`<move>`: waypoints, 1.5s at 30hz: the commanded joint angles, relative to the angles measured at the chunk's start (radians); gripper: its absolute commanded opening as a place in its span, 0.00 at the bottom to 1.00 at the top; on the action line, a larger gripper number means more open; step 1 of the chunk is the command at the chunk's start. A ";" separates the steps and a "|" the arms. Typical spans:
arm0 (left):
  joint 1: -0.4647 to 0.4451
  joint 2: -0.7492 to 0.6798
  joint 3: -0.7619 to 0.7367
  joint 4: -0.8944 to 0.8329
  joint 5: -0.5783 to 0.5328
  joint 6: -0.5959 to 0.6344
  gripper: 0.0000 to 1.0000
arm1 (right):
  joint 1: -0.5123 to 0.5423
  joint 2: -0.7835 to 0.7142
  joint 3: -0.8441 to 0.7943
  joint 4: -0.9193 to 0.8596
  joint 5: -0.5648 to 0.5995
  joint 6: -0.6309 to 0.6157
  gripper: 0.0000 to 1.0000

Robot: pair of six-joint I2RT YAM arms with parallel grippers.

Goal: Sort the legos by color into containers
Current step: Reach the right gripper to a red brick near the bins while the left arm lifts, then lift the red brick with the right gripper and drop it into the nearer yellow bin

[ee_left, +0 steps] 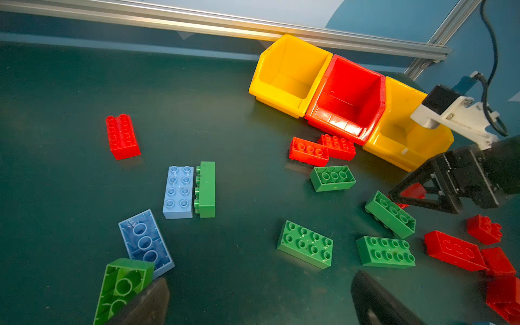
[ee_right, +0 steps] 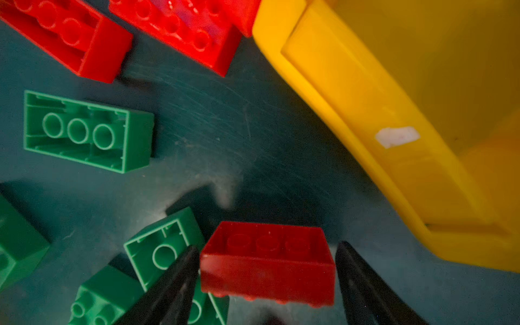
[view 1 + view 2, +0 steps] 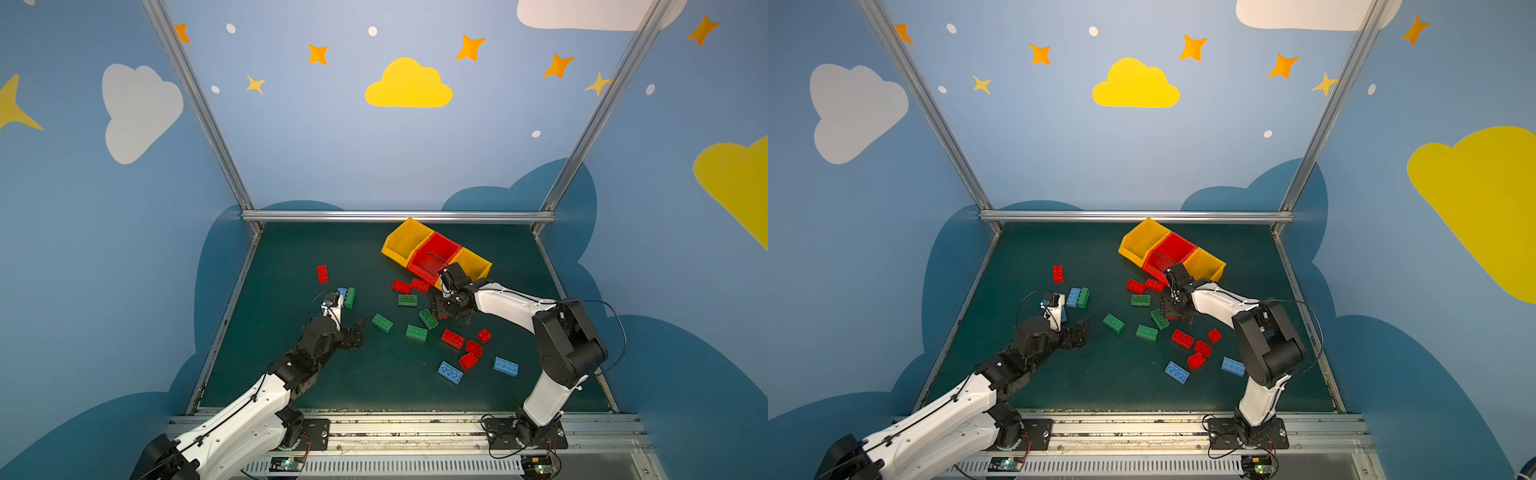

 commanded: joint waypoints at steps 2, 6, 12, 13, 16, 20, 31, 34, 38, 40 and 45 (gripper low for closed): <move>-0.001 0.005 0.013 0.012 -0.010 0.004 1.00 | 0.007 0.035 0.022 -0.052 0.017 0.007 0.73; 0.000 0.007 0.014 0.012 -0.008 0.004 1.00 | 0.007 0.041 0.025 -0.059 0.019 0.006 0.66; 0.000 0.005 0.020 0.010 -0.002 0.003 1.00 | 0.007 0.013 0.039 -0.089 0.033 0.010 0.56; -0.002 0.006 0.021 0.009 -0.001 0.004 1.00 | 0.007 0.002 0.043 -0.100 0.036 0.009 0.55; -0.002 0.005 0.026 0.011 0.003 0.003 1.00 | 0.007 -0.032 0.066 -0.132 0.051 0.007 0.52; -0.002 0.014 0.036 0.017 0.019 -0.004 1.00 | 0.006 -0.076 0.123 -0.178 0.079 -0.010 0.52; -0.082 0.172 0.190 0.019 0.072 -0.028 1.00 | -0.078 0.021 0.372 -0.249 0.201 -0.058 0.53; -0.135 0.268 0.268 0.020 0.071 -0.013 1.00 | -0.130 0.060 0.402 -0.233 0.183 -0.059 0.53; -0.201 0.414 0.374 0.036 0.098 0.009 1.00 | -0.183 0.126 0.455 -0.226 0.159 -0.069 0.53; -0.231 0.491 0.429 0.044 0.112 0.019 1.00 | -0.202 0.163 0.484 -0.229 0.158 -0.078 0.54; -0.274 0.626 0.523 0.033 0.125 0.041 1.00 | -0.234 0.233 0.539 -0.234 0.146 -0.083 0.57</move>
